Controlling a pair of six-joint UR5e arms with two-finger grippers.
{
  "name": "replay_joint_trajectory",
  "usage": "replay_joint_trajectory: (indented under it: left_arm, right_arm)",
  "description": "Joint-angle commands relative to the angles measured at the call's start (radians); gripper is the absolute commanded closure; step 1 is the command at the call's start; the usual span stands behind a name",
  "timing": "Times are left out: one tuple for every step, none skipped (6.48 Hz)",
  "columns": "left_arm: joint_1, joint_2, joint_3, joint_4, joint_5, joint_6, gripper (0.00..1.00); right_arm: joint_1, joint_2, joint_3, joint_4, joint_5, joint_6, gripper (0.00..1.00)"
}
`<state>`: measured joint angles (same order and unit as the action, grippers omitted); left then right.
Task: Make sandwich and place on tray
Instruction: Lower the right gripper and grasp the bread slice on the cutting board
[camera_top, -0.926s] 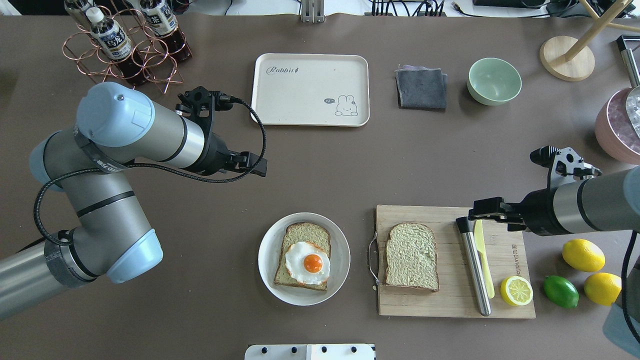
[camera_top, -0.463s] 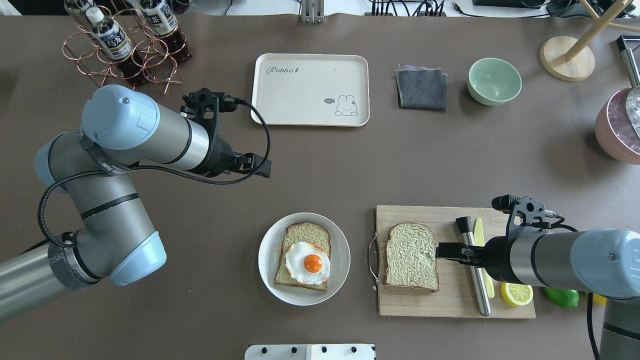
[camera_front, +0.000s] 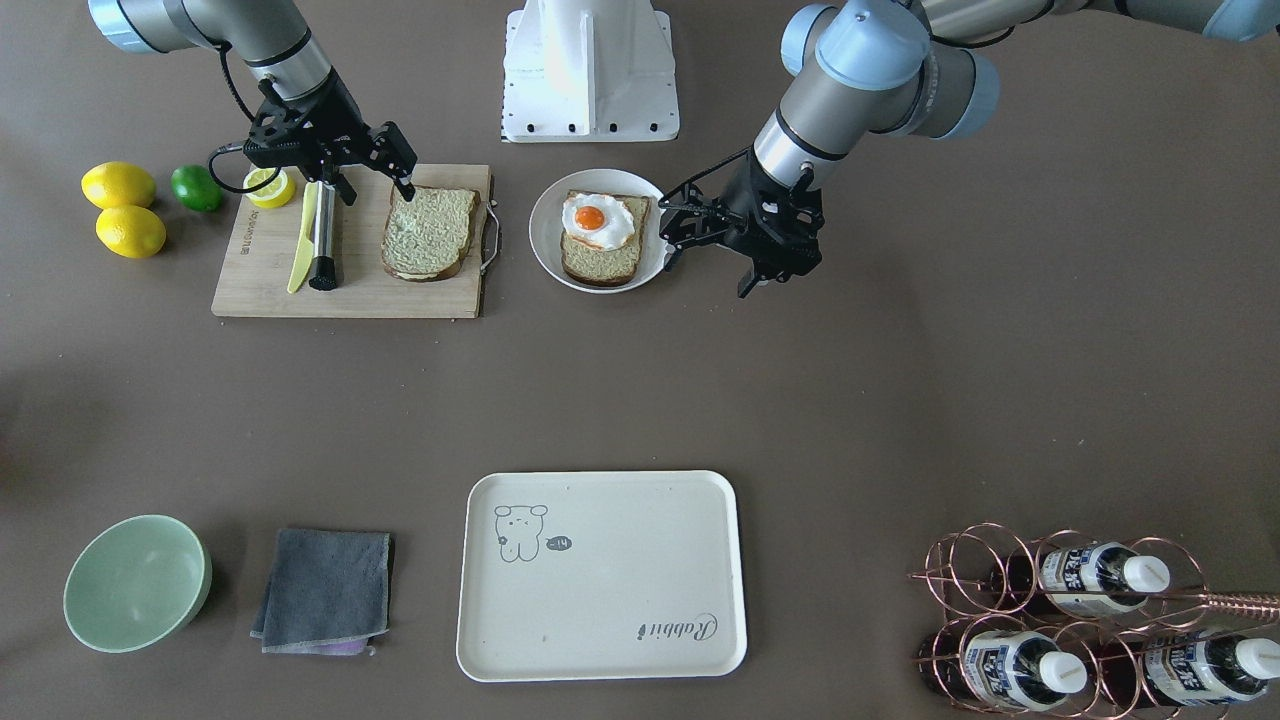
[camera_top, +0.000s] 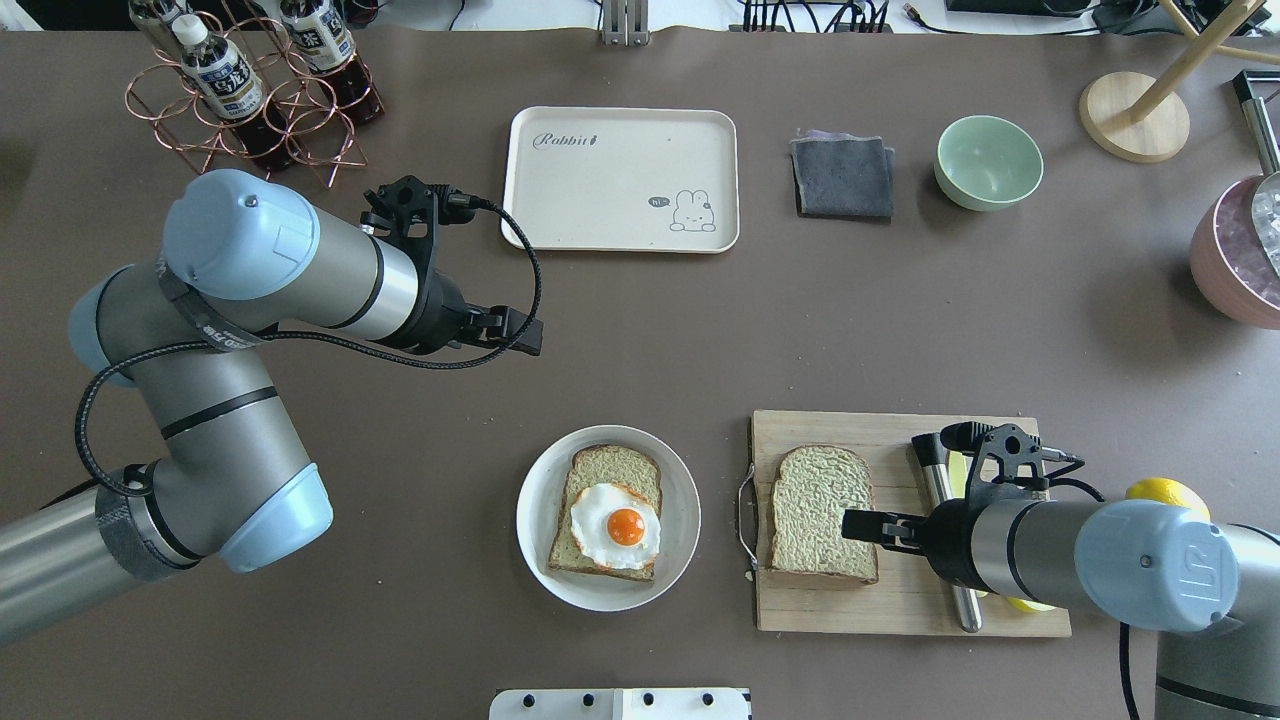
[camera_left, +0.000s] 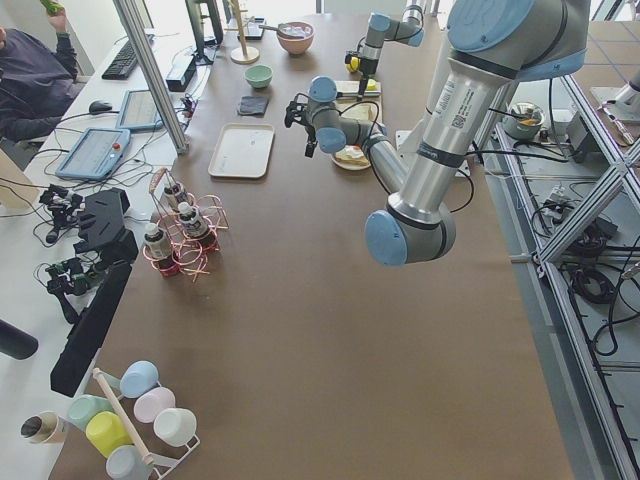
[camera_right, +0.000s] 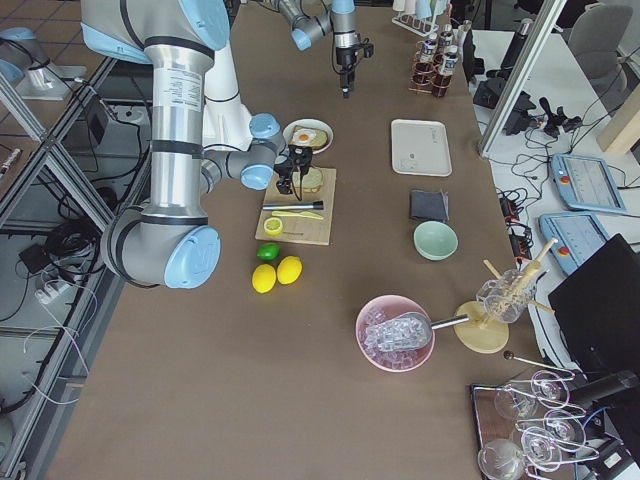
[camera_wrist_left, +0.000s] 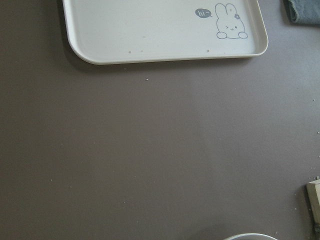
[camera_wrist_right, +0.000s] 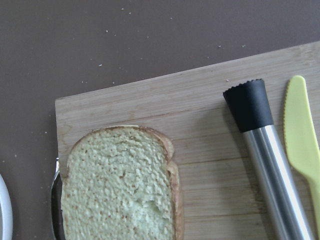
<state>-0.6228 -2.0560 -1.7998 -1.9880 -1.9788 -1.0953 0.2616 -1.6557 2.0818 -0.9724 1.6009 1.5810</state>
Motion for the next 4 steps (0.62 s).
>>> replay_joint_trajectory:
  left_arm:
    - [0.0, 0.002, -0.006, 0.0, 0.0, 0.0, 0.02]
    - [0.0, 0.002, -0.006, 0.0, 0.0, 0.0, 0.02]
    - [0.0, 0.002, -0.006, 0.0, 0.0, 0.0, 0.02]
    - [0.0, 0.002, -0.01, 0.0, 0.0, 0.0, 0.02]
  right_arm:
    - [-0.024, -0.003, -0.018, 0.041, -0.021, 0.001, 0.15]
    - [-0.039, -0.004, -0.04, 0.072, -0.048, 0.004, 0.16]
    - [-0.047, -0.009, -0.04, 0.072, -0.053, 0.013, 0.18]
    - [-0.058, -0.013, -0.037, 0.073, -0.062, 0.022, 0.2]
